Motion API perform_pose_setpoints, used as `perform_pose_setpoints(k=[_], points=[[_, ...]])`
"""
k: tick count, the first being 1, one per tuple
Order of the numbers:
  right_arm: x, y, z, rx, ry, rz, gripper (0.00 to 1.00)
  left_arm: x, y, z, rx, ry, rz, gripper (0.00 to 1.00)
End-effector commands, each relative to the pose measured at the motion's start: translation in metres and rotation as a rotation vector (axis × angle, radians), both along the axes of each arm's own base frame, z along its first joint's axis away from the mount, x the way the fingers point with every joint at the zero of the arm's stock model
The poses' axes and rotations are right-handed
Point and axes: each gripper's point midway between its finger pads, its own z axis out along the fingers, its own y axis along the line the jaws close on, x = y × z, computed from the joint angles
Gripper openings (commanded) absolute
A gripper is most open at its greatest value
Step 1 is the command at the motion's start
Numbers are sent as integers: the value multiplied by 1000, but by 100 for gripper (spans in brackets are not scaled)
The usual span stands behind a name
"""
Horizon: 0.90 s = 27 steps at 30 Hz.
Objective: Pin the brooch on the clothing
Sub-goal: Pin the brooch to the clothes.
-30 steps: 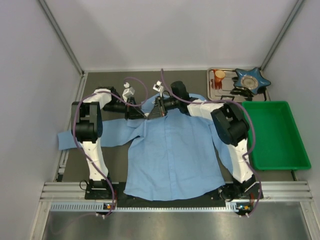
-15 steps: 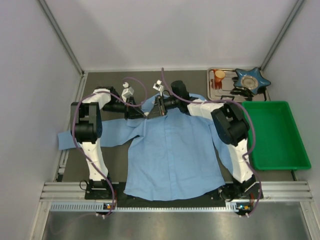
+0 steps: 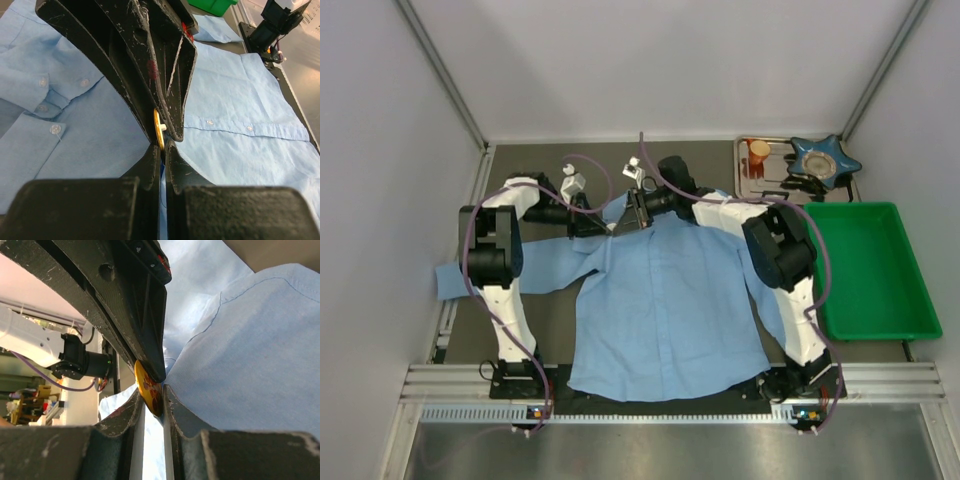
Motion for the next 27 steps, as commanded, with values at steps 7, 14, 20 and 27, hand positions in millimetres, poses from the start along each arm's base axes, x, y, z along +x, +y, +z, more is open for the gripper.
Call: perform_pose_setpoints(k=[7,14,20,27], points=[[44,1,-13,-205,-93,-166,11,-33,-13,45,-64,87,-12,0],[47,-3,-28,-315,-41,-206,0,-34,-13,46,-50,64,-22,0],[53,-7,-36,-385,-53,-228,0,-34,-13,47,-40,48,-29,0],[58,-16,-42,-461,-63,-279,0,-37,-12,48,-34,37,-32,0]])
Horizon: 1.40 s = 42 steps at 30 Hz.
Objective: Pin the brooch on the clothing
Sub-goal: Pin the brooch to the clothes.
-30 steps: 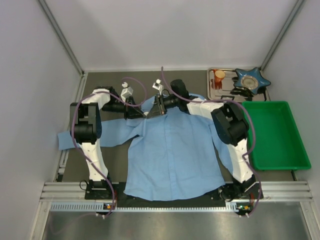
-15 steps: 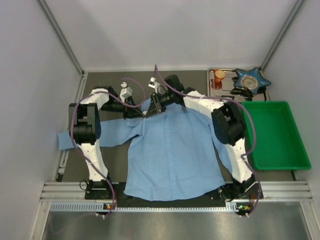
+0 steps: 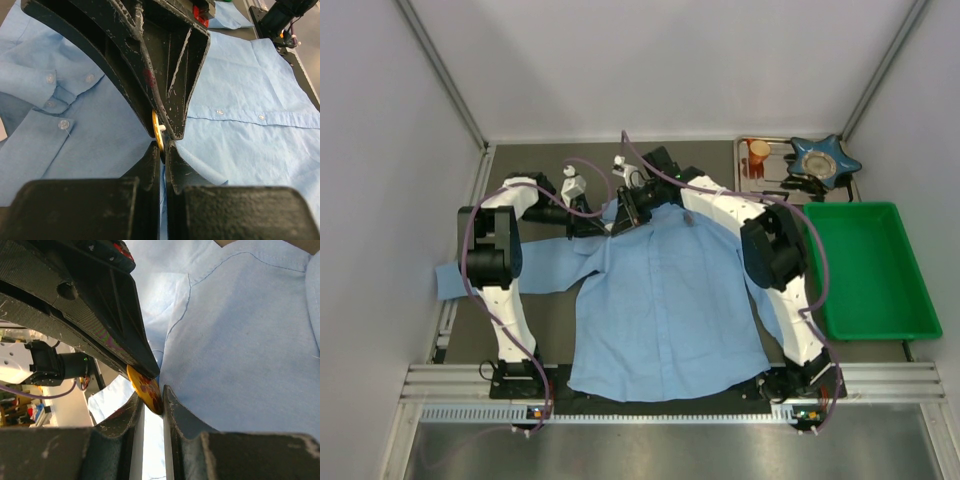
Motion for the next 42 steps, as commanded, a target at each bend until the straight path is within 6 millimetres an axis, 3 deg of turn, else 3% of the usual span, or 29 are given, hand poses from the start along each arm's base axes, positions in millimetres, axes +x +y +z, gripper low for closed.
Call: perform_pose_setpoints(k=[1,7,11,13,20,21,22,23,24,26,31,32,35,37,41,42], points=[[55,-20,-36,-168,-101,-222,0,-41,-17,54,-70,97,-26,0],[52,-22,-31,-126,-58,-206,0,-41,-16,55,-52,77,-34,0],[48,-11,-10,5,-118,-100,0,-40,-15,59,-37,68,-37,0],[48,-1,19,134,-206,-48,0,-38,-14,59,-23,72,-39,0],[48,9,48,267,-347,24,0,-30,-12,54,53,92,-17,0],[47,10,51,275,-359,27,0,-33,-11,50,74,174,8,0],[47,11,51,280,-371,32,0,-18,-10,50,110,59,31,19],[45,11,55,286,-395,46,0,-11,-9,50,127,48,63,22],[44,11,56,288,-404,53,0,-16,-9,44,149,187,126,24],[38,10,53,293,-396,65,0,1,-8,61,139,49,188,31],[34,10,59,325,-445,79,0,-12,-3,69,147,121,212,52],[34,11,62,338,-464,85,0,-17,0,71,144,126,203,98],[32,9,65,345,-492,96,0,-24,12,78,137,105,210,99],[30,7,66,346,-508,104,0,-17,31,85,140,65,275,99],[29,6,68,353,-539,123,0,3,48,91,188,29,457,99],[28,6,68,356,-542,130,0,4,52,102,185,-34,493,99]])
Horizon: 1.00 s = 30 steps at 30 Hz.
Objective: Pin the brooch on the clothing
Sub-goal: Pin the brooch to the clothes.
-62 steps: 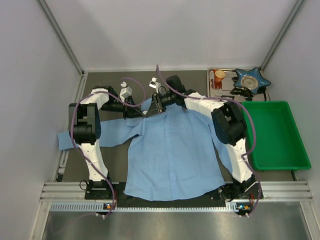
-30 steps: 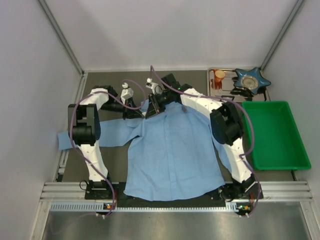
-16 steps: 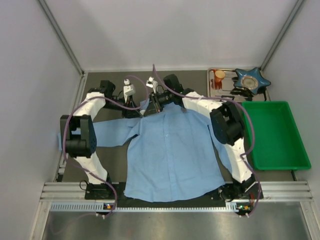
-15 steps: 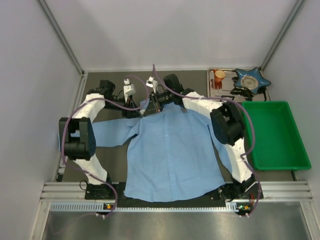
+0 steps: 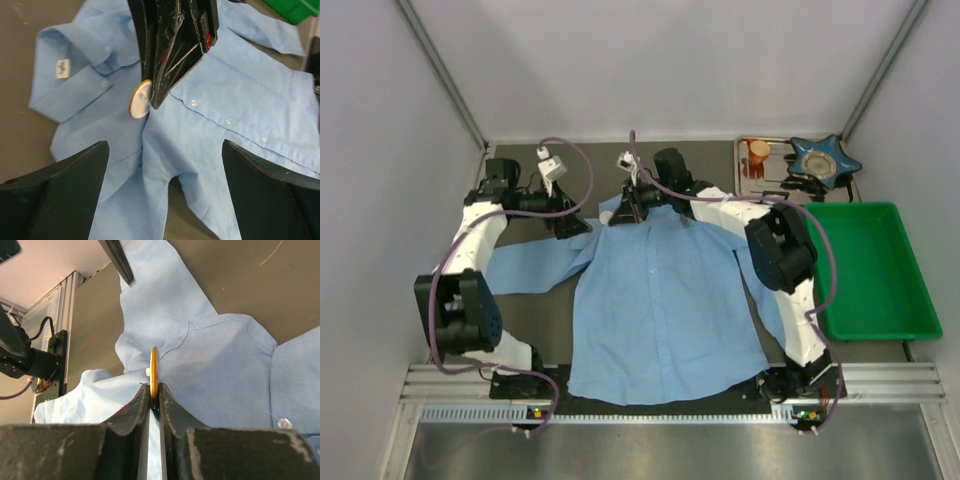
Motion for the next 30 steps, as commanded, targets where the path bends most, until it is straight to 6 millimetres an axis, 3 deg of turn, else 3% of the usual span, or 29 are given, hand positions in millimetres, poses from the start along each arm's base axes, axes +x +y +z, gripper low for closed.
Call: perform_pose_setpoints(k=[1,3,5,7,8,9,11,12,15,23,30], points=[[9,-5,46,81,-179,1,0,23,23,54,29,-282,176,99],[6,-5,50,90,-211,14,0,23,34,65,6,-300,306,99],[3,-6,53,92,-247,30,0,46,53,90,-12,-423,493,99],[-3,-8,52,99,-265,57,0,43,54,95,-8,-476,499,98],[-5,-8,52,106,-279,65,0,27,42,78,20,-443,361,95],[-7,-7,56,119,-320,81,0,31,39,78,39,-427,305,91],[-10,-8,55,124,-344,96,0,16,28,66,24,-342,180,79],[-13,-6,58,130,-353,110,0,17,26,53,18,-298,148,75],[-19,-5,60,139,-389,137,0,7,16,43,-45,-295,48,56],[-30,-8,62,148,-460,181,0,-4,-5,28,-83,-319,-90,51],[-43,-4,65,168,-478,225,0,-14,-20,2,-47,-279,-169,52]])
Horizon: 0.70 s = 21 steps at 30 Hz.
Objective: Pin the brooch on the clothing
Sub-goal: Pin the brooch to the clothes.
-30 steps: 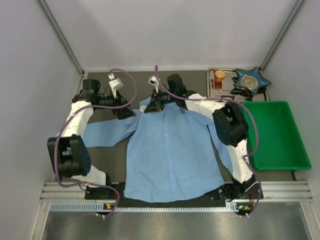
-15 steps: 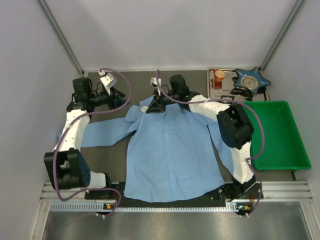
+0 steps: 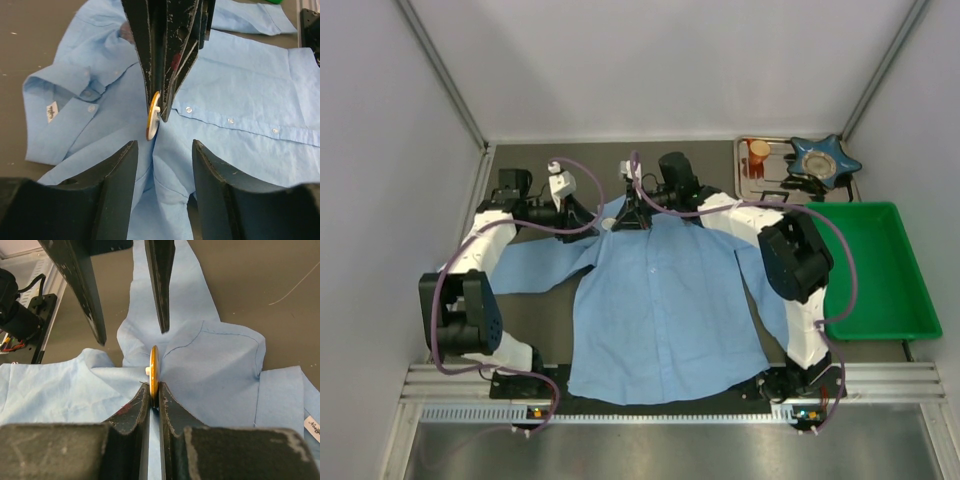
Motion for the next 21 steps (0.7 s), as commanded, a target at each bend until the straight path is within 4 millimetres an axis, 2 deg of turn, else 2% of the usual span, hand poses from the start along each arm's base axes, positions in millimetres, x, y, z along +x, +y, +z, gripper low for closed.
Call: perform_pose_setpoints(k=[1,6,7,11,14,16,18,21], points=[[-19,6,49,103,-147,87,0,-5,-8,3,6,-61,-71,49],[-29,7,47,102,-150,115,0,-4,-12,-1,-1,-60,-73,43],[-30,7,47,102,-151,117,0,-10,-20,-4,-3,-54,-101,42],[-34,7,47,102,-151,123,0,-14,-25,-8,-2,-54,-107,36],[-39,5,45,96,-144,128,0,-17,-28,-12,-1,-43,-116,35],[-44,4,44,91,-136,130,0,-20,-28,-14,-5,-32,-120,30],[-47,2,41,85,-128,126,0,-23,-29,-14,-9,-26,-124,19],[-48,1,36,79,-113,119,0,-29,-29,-22,-9,-10,-129,10]])
